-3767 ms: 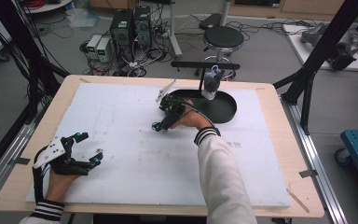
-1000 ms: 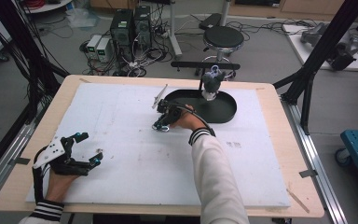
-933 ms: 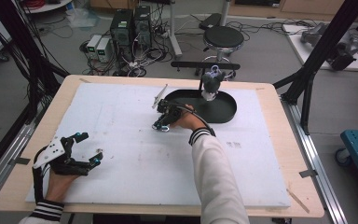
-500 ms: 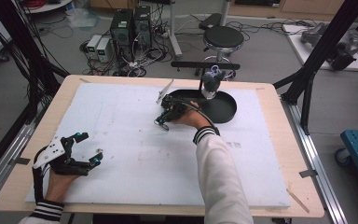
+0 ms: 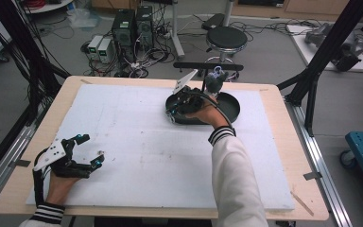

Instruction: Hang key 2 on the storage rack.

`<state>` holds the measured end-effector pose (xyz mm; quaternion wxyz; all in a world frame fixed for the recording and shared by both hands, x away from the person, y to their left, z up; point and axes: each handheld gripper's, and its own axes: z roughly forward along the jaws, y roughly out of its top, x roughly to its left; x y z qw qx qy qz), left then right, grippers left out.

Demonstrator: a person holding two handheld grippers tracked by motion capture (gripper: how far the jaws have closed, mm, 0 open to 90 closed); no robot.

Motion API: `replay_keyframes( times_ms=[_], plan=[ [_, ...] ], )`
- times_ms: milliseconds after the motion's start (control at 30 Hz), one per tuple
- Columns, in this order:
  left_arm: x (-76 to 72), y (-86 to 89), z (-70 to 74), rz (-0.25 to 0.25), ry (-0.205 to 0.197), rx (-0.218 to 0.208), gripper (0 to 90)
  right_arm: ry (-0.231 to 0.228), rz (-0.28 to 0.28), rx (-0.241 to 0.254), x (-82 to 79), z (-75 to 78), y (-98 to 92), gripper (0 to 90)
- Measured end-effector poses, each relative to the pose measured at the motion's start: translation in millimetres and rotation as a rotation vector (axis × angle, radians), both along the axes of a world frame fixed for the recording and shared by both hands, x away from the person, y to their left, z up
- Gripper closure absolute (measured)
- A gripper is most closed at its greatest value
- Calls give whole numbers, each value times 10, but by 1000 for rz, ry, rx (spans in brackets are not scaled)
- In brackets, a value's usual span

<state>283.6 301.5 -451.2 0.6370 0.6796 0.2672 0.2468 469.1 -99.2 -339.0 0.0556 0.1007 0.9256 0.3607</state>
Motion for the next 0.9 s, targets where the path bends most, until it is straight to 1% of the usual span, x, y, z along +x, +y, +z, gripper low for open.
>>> replay_keyframes(
  times_ms=[33, 100, 133, 167, 267, 300, 400, 433, 567, 733, 767, 833, 900],
  plan=[
    [0, -4, -1, 1, 0, -6, 17, -5, -10, 3, -13, 33, -34, 887],
    [0, -4, -1, 2, 0, -5, 17, -11, -22, 23, -36, 97, -101, 887],
    [0, -4, -1, 2, 0, -5, 17, -19, -29, 31, -48, 129, -134, 886],
    [-1, -4, -1, 2, 0, -4, 17, -32, -37, 49, -55, 166, -175, 886],
    [-1, -2, 0, 1, -2, 3, 17, -48, -58, 72, -80, 243, -269, 886],
    [-1, -3, 0, 1, -3, 3, 18, -60, -65, 78, -88, 268, -305, 886],
    [-1, -6, 0, 0, -5, 1, 17, -75, -88, 95, -110, 329, -413, 886],
    [-1, -7, -1, 1, -6, -1, 17, -71, -100, 112, -112, 351, -463, 886],
    [-1, -3, 0, 1, -2, 0, 17, -90, -135, 139, -123, 409, -600, 886],
    [-1, -5, -1, 2, -3, 0, 18, -106, -163, 148, -117, 495, -718, 886],
    [-1, -5, -1, 3, -3, 0, 17, -111, -168, 160, -114, 521, -739, 886],
    [-2, -5, -1, 3, -3, 0, 17, -119, -180, 168, -108, 572, -781, 886],
    [-1, -5, 0, 2, -4, 1, 17, -125, -191, 165, -105, 598, -807, 886]
  ],
)
